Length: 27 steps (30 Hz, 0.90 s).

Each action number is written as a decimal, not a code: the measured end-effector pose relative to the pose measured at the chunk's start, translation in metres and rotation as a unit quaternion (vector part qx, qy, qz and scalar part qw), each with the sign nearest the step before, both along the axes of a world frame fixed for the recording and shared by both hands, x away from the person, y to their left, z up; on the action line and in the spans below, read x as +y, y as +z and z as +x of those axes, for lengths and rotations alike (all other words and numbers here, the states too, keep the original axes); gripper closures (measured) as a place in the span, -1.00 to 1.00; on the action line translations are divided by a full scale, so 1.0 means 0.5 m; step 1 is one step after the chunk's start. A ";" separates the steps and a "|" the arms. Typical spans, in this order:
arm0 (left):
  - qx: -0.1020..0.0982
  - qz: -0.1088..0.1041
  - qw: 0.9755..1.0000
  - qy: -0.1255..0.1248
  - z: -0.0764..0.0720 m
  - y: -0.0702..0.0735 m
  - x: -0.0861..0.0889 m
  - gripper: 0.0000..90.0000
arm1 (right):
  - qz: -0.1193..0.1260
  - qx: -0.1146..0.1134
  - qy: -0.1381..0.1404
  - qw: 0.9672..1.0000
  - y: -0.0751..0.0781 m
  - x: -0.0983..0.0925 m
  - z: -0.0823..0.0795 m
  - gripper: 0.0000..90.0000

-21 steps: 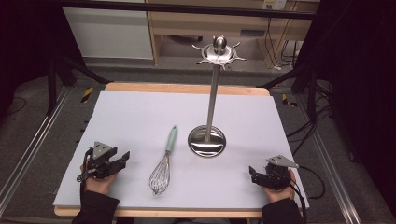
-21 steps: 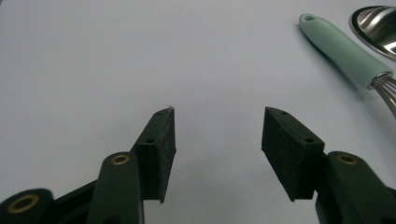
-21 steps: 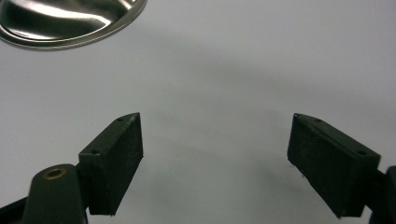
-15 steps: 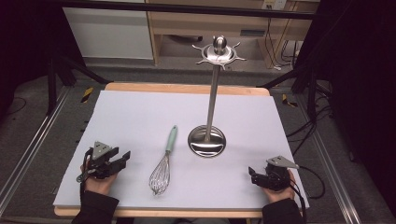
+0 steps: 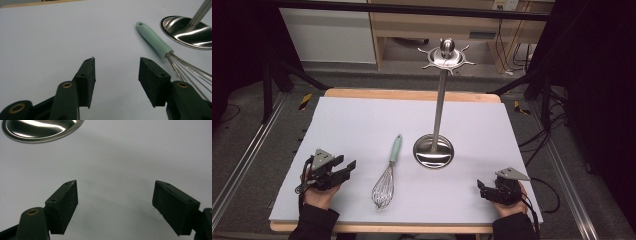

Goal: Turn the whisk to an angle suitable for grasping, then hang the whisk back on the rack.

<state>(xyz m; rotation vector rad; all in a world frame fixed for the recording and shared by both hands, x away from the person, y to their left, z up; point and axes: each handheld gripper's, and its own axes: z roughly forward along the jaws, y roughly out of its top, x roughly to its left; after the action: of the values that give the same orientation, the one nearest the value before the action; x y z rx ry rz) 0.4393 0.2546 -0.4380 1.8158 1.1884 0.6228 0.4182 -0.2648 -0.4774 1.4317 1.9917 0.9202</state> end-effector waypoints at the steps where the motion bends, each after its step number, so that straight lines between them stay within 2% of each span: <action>1: 0.001 0.000 1.000 -0.001 0.000 0.002 -0.002 0.02 | 0.007 0.001 0.001 1.000 0.002 0.000 -0.002 -0.53; 10: -0.004 0.005 1.000 -0.019 0.003 0.024 -0.018 -0.07 | 0.005 0.004 0.001 1.000 -0.001 0.004 0.000 -0.53; 13: -0.005 0.014 1.000 -0.027 0.003 0.038 -0.033 -0.10 | 0.002 0.002 0.003 1.000 -0.001 0.003 -0.001 -0.53; 20: -0.012 0.016 0.999 -0.044 -0.003 0.061 -0.063 -0.12 | 0.002 0.001 0.001 1.000 -0.002 0.003 -0.001 -0.49; 27: -0.006 0.023 0.998 -0.061 0.005 0.073 -0.083 -0.14 | 0.003 -0.004 -0.004 1.000 -0.002 0.003 -0.001 -0.46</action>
<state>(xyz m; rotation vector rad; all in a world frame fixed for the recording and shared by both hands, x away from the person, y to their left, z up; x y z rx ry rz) 0.4417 0.2130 -0.4018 1.9060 1.0549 0.5944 0.4180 -0.2632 -0.4782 1.4362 1.9784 0.9286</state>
